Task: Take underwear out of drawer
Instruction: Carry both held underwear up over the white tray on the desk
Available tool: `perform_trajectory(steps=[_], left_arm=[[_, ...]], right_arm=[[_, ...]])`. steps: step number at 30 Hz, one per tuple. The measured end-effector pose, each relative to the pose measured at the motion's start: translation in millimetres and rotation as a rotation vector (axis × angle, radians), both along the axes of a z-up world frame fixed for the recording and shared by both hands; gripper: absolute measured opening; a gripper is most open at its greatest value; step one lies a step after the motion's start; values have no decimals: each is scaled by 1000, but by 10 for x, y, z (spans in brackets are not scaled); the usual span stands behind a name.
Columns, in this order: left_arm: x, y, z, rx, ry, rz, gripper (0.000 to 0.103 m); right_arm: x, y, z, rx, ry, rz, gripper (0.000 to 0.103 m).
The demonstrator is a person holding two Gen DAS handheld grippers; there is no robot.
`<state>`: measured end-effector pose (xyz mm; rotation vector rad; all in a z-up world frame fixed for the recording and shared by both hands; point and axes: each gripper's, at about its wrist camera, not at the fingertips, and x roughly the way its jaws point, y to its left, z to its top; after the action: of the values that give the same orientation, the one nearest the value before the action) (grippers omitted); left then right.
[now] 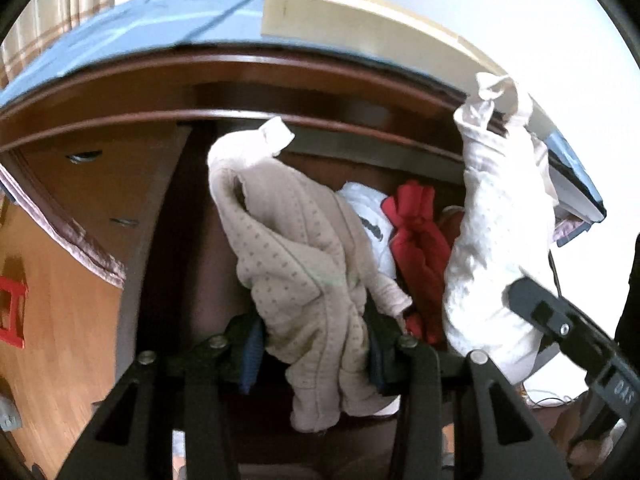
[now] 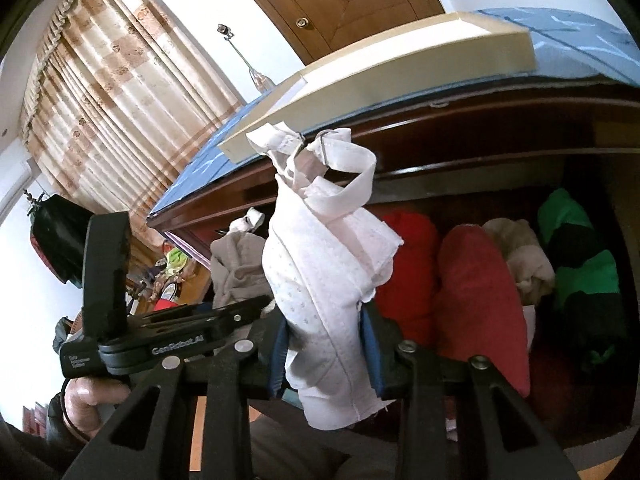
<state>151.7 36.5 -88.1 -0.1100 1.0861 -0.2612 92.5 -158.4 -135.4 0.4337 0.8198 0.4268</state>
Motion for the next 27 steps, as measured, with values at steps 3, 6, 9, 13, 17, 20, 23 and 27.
perform_trajectory(steps=[3, 6, 9, 13, 17, 20, 23, 27], left_arm=[[-128, 34, 78, 31, -55, -36, 41], [-193, 12, 211, 39, -92, -83, 41], [-253, 31, 319, 40, -124, -110, 41], [-293, 41, 533, 37, -188, -137, 41], [-289, 54, 789, 37, -249, -158, 41], [-238, 55, 975, 43, -287, -166, 41], [-146, 29, 1156, 43, -326, -169, 41], [95, 43, 1309, 60, -366, -181, 41]], right_arm=[[-2, 16, 58, 7, -9, -4, 34], [-8, -6, 123, 21, -20, -7, 33], [-11, -41, 202, 58, -28, 0, 32], [53, -53, 366, 102, -48, 15, 32], [125, -32, 585, 119, -99, 24, 32], [225, -32, 743, 123, -131, 21, 32], [367, -51, 888, 122, -148, -3, 32], [603, -114, 1049, 136, -162, -36, 32]])
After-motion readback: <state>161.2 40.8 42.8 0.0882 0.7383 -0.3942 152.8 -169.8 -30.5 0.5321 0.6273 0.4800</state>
